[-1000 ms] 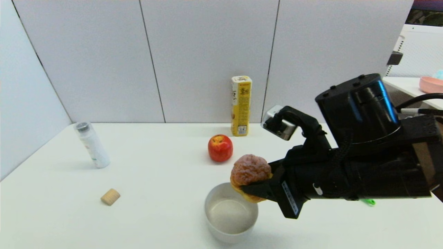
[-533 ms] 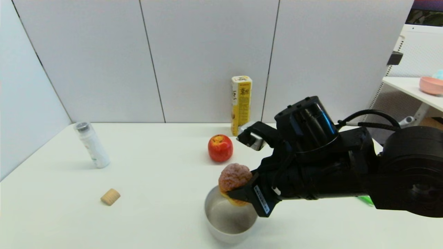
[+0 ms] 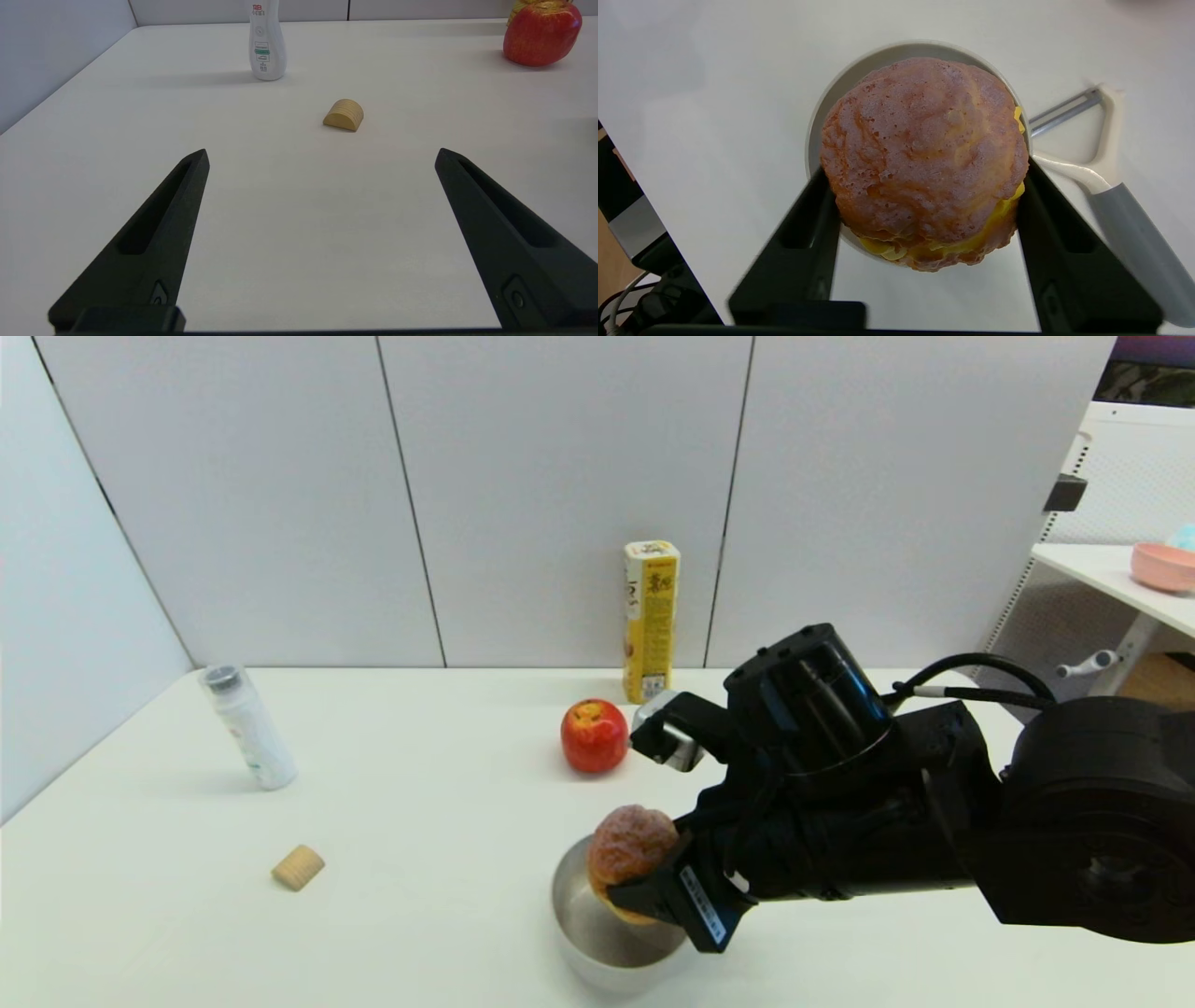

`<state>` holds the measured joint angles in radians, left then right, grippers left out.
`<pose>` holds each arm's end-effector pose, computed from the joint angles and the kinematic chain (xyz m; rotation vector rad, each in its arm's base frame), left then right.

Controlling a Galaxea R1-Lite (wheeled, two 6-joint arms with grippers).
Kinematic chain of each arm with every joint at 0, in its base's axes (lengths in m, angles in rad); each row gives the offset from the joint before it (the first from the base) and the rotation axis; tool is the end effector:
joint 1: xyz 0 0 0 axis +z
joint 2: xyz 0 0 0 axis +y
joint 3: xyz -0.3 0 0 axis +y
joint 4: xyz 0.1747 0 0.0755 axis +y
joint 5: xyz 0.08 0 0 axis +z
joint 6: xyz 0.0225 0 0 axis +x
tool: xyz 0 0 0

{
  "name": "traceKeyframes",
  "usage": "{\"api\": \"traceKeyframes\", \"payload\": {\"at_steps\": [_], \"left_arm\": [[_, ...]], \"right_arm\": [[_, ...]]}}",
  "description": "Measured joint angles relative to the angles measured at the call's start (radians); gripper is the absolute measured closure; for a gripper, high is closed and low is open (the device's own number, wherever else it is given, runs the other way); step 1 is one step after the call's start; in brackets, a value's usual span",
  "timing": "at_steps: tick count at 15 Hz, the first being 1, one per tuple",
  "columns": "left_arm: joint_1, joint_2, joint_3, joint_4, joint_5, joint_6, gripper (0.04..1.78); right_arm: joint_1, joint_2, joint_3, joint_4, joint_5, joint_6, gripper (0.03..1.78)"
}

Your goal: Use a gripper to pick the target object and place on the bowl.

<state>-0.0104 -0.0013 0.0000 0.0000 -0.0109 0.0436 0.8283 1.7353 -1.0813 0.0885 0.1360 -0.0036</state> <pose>-0.0229 0.0000 0.0755 0.0436 -0.0018 -0.0213 0.2067 0.2298 0.1804 -0.2647 0.7236 0.9196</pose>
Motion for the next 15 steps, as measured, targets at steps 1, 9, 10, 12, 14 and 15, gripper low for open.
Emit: {"api": "traceKeyframes", "payload": {"at_steps": [1,9,10,12,14,15], "left_arm": [[0.000,0.000,0.000,0.000,0.000,0.000,0.11],[0.000,0.000,0.000,0.000,0.000,0.000,0.11],[0.000,0.000,0.000,0.000,0.000,0.000,0.11],[0.000,0.000,0.000,0.000,0.000,0.000,0.11],[0.000,0.000,0.000,0.000,0.000,0.000,0.11],[0.000,0.000,0.000,0.000,0.000,0.000,0.11]], "right_arm": [[-0.001,-0.002,0.005,0.000,0.000,0.000,0.60],[-0.003,-0.012,-0.006,-0.011,-0.003,0.005,0.28],[-0.003,-0.014,-0.007,-0.012,-0.002,0.005,0.26],[-0.008,-0.028,-0.013,-0.013,-0.001,0.006,0.22],[-0.027,-0.066,-0.035,-0.014,0.026,0.006,0.20],[-0.051,-0.090,-0.049,-0.013,0.056,0.006,0.18]]}}
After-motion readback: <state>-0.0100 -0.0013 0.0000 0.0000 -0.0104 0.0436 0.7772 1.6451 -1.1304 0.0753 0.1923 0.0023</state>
